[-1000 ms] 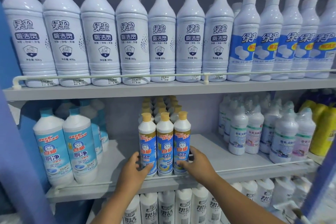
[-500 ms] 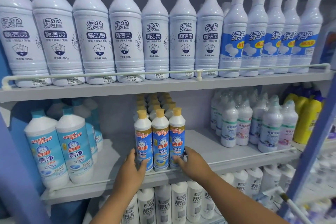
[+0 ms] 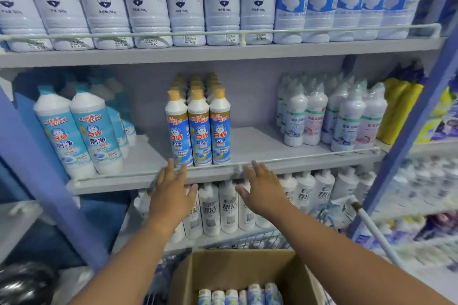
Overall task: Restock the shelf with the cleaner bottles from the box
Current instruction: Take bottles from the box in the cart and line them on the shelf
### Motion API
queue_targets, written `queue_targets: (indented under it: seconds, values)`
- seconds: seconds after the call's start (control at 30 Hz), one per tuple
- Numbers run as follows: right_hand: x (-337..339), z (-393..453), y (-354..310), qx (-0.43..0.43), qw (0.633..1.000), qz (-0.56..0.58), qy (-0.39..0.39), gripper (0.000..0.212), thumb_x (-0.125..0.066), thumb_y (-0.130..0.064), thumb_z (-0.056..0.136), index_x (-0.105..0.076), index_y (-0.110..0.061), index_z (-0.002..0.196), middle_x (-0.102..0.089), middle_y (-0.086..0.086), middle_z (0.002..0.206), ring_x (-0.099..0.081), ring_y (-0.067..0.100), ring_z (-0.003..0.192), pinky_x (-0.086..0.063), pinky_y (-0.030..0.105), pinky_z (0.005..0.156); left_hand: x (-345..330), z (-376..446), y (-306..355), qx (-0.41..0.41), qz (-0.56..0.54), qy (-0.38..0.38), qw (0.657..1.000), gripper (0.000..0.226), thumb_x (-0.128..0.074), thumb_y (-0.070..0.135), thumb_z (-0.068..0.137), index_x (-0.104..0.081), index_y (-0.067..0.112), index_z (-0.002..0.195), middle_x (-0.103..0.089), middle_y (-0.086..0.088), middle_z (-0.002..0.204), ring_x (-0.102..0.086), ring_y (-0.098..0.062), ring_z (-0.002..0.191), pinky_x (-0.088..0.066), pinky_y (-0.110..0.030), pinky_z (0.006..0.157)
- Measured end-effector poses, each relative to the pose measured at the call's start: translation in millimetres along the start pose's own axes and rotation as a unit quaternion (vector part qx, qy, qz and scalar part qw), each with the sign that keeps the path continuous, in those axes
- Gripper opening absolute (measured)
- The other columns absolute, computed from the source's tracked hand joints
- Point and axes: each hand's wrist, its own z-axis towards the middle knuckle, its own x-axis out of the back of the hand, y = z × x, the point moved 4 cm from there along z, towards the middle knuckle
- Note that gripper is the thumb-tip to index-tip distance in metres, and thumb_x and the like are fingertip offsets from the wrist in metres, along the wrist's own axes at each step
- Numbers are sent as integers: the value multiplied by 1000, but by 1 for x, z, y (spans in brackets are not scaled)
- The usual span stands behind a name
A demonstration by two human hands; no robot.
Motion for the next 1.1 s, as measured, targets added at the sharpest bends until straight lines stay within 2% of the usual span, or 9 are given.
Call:
queue_targets:
  seconds: [0.1, 0.27, 0.47, 0.57, 0.67, 0.8, 0.93, 1.1]
  values:
    - [-16, -32, 22, 16, 1000, -17, -17, 73, -36, -57, 101, -16, -20, 160, -7, 9, 168, -6, 28, 155, -9, 48, 125, -16, -32, 24, -1, 35, -14, 999, 68, -44, 53, 98, -23, 27, 157, -1, -4, 168, -3, -27, 153, -14, -43, 123]
    - [-62, -89, 60, 19, 996, -21, -84, 75, -34, -57, 102, -7, -20, 161, 0, 9, 169, 2, 29, 155, -6, 50, 125, -56, -86, 52, 13, 38, -41, 998, 64, -50, 49, 97, -34, 25, 154, -14, -8, 166, -14, -31, 151, -20, -46, 121]
    - [-120, -146, 86, -1, 986, 9, -168, 76, -38, -55, 101, -8, -17, 160, -3, 12, 168, 1, 31, 155, -8, 50, 125, -119, -144, 69, 64, 29, -136, 988, 66, -43, 56, 97, -31, 26, 155, -15, -2, 166, -12, -25, 151, -21, -45, 122]
    - [-149, -166, 98, -29, 977, 35, -209, 77, -38, -54, 101, -7, -17, 161, -2, 10, 168, 2, 28, 155, -8, 48, 125, -157, -166, 70, 77, 69, -186, 977, 68, -39, 60, 97, -35, 23, 153, -27, -2, 163, -21, -26, 149, -18, -44, 123]
    - [-183, -182, 111, -73, 959, 53, -269, 77, -37, -54, 102, -5, -18, 161, 1, 6, 169, 3, 26, 156, -8, 46, 126, -198, -185, 70, 122, 43, -263, 956, 66, -40, 58, 97, -37, 22, 152, -30, -2, 161, -26, -23, 148, -24, -37, 119]
    - [-229, -192, 125, -133, 942, 59, -304, 81, -37, -59, 99, -7, -15, 161, -6, 8, 169, -5, 27, 155, -15, 44, 125, -257, -203, 61, 156, 4, -330, 931, 60, -45, 58, 93, -53, 15, 135, -54, -8, 141, -48, -27, 129, -43, -36, 104]
    - [-274, -197, 135, -205, 915, 81, -339, 81, -39, -59, 97, -16, -14, 160, -18, 12, 166, -17, 30, 152, -22, 44, 122, -298, -214, 49, 198, -29, -392, 898, 66, -47, 58, 95, -46, 13, 144, -50, -10, 145, -46, -29, 134, -41, -36, 106]
    - [-319, -204, 139, -293, 860, 143, -393, 66, -45, -51, 98, -36, -13, 151, -37, 14, 153, -35, 35, 141, -33, 43, 113, -345, -217, 32, 269, -93, -444, 850, 57, -46, 52, 99, -49, 14, 142, -57, -8, 139, -53, -27, 127, -38, -26, 87]
